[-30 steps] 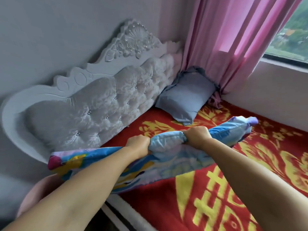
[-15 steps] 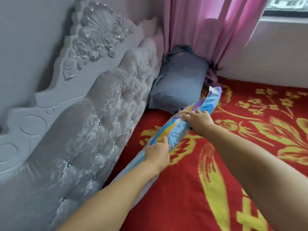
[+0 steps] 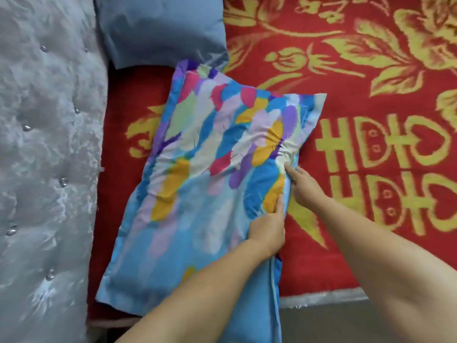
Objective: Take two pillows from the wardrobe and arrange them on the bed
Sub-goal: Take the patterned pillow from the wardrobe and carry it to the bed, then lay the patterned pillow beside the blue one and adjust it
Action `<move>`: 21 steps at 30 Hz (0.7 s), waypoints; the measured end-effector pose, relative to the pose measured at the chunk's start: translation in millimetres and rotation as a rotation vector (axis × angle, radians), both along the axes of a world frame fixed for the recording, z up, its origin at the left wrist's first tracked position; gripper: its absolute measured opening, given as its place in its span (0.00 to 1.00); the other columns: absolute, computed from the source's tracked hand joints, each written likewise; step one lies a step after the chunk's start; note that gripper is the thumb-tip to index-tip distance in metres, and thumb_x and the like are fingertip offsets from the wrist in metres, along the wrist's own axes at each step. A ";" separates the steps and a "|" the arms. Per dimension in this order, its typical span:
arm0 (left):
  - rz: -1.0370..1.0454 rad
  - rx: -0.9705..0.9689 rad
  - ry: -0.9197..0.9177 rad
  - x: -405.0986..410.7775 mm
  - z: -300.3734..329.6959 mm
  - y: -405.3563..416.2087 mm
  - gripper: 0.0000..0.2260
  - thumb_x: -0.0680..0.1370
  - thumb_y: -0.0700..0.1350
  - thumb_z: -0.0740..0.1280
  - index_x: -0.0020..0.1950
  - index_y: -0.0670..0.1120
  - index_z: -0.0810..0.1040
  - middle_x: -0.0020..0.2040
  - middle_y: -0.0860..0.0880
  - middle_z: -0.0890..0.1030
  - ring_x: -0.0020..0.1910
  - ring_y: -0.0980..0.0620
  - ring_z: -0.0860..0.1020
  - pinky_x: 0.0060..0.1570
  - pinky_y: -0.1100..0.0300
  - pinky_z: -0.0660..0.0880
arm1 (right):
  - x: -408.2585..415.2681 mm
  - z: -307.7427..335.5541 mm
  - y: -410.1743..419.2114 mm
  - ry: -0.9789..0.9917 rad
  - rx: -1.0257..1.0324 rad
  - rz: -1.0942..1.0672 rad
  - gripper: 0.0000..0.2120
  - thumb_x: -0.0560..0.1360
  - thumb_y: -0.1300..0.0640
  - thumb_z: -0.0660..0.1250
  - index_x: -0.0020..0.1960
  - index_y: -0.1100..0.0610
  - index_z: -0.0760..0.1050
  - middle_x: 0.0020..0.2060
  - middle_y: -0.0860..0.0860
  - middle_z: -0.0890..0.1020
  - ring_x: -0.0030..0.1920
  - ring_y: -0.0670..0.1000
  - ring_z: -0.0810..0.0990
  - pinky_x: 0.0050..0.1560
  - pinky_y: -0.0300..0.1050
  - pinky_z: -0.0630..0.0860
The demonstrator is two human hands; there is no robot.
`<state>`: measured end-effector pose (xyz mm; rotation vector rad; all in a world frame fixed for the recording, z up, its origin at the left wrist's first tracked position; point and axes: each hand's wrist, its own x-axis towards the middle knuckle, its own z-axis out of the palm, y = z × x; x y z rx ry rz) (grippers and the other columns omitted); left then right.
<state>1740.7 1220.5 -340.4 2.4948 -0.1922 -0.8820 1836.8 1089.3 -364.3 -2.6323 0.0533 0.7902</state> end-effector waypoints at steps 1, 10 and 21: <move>-0.028 -0.030 0.073 -0.3 -9.6 -1.0 0.33 0.78 0.43 0.59 0.78 0.50 0.44 0.56 0.36 0.80 0.52 0.35 0.80 0.48 0.46 0.75 | -7.4 -14.5 1.7 0.046 0.049 -0.075 0.29 0.77 0.67 0.54 0.77 0.54 0.57 0.75 0.59 0.61 0.74 0.58 0.63 0.71 0.49 0.64; 0.025 0.318 -0.234 56.3 -47.6 164.2 0.22 0.77 0.49 0.63 0.70 0.46 0.68 0.63 0.42 0.73 0.64 0.42 0.71 0.60 0.48 0.70 | -40.2 -43.3 33.8 0.060 0.396 -0.628 0.37 0.78 0.55 0.64 0.79 0.54 0.46 0.75 0.60 0.58 0.75 0.57 0.58 0.73 0.46 0.55; 0.961 0.039 0.035 100.8 -80.2 269.3 0.36 0.67 0.62 0.72 0.67 0.43 0.68 0.65 0.41 0.76 0.64 0.41 0.74 0.59 0.53 0.70 | -47.3 -71.0 48.1 0.105 0.446 -0.895 0.30 0.78 0.44 0.62 0.76 0.53 0.58 0.74 0.52 0.66 0.72 0.54 0.66 0.73 0.50 0.61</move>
